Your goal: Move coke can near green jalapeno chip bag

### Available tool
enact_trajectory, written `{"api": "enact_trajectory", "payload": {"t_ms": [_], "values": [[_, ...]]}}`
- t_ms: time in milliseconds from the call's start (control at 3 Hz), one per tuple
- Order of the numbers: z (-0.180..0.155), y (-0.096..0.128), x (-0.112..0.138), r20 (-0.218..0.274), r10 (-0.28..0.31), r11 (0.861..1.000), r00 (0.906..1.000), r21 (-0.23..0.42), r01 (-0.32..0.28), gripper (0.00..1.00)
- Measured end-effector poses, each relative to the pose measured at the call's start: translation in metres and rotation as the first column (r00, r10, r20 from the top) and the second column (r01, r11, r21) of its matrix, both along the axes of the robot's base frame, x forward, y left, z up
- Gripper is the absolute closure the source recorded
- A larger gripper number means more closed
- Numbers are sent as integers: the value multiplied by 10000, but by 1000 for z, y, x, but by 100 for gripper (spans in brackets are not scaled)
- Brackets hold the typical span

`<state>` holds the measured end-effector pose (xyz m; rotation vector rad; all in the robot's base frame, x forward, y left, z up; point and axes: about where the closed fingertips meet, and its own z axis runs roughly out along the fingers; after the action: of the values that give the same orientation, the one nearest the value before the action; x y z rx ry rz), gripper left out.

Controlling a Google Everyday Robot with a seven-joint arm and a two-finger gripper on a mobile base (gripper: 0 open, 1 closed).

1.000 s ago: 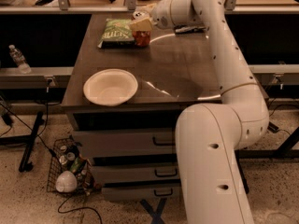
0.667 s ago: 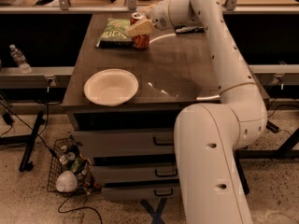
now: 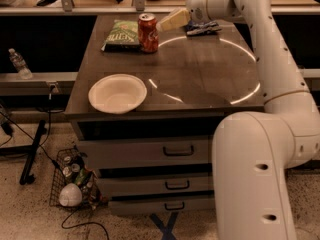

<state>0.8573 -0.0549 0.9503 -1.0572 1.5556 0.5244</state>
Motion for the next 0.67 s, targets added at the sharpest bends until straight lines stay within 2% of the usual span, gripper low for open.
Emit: {"api": "enact_trajectory", "payload": {"t_ms": [333, 667], "values": [[48, -68, -13, 772, -1509, 9883, 9855, 319, 1489, 0], [123, -125, -57, 1953, -2877, 9571, 9376, 934, 2742, 0]]}}
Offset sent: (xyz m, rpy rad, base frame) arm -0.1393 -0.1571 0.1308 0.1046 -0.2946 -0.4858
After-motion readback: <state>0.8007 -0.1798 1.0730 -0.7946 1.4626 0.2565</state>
